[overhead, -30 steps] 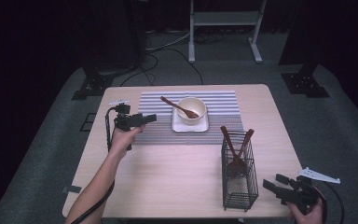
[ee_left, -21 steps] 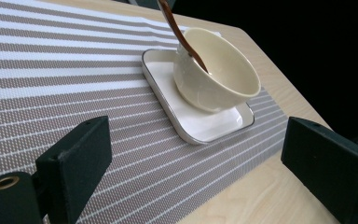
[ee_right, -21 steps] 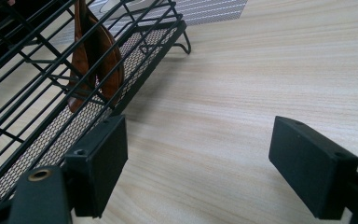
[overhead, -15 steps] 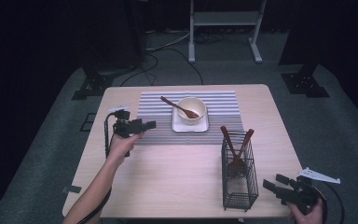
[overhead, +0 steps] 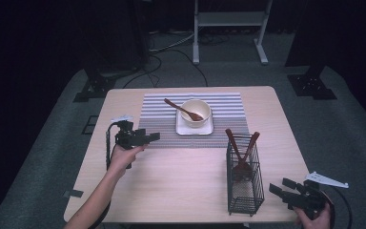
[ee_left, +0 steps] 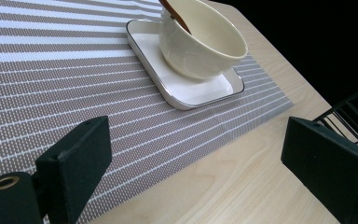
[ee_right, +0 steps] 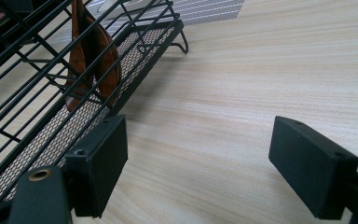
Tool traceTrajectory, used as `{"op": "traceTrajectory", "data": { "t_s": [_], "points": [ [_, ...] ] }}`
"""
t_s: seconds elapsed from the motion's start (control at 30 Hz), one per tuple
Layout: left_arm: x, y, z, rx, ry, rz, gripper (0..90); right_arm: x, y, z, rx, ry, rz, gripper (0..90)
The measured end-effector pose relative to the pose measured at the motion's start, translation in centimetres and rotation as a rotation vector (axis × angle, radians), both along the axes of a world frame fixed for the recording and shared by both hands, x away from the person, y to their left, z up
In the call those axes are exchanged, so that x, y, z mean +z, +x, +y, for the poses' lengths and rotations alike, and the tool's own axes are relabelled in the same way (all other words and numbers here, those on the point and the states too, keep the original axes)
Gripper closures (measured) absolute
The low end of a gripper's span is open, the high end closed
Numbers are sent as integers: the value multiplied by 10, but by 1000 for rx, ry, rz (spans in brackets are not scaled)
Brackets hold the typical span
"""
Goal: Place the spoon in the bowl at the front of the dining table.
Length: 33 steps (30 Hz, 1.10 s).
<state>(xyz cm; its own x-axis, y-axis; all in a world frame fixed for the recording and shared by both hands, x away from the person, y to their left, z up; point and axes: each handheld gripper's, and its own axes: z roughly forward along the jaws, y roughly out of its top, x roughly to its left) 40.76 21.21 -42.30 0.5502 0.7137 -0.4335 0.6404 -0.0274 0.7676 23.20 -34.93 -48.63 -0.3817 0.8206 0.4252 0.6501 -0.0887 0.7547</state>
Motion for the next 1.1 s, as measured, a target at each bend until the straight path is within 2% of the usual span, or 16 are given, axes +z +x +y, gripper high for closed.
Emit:
{"op": "traceTrajectory", "data": {
  "t_s": [0.1, 0.6, 0.87, 1.1],
  "points": [
    [-2, -4, 0, -7, 1, 7, 77, 0, 0, 0, 0, 0, -1, 184],
    [-1, -26, 0, -40, 11, -9, 77, 1, 0, 0, -1, -4, -7, 184],
    [0, -37, 0, -58, 3, -13, 77, 2, -1, 1, -1, -8, -12, 183],
    [-3, -48, 1, -73, 3, -5, 77, 3, -1, 2, -2, -11, -12, 184]
  ]
}}
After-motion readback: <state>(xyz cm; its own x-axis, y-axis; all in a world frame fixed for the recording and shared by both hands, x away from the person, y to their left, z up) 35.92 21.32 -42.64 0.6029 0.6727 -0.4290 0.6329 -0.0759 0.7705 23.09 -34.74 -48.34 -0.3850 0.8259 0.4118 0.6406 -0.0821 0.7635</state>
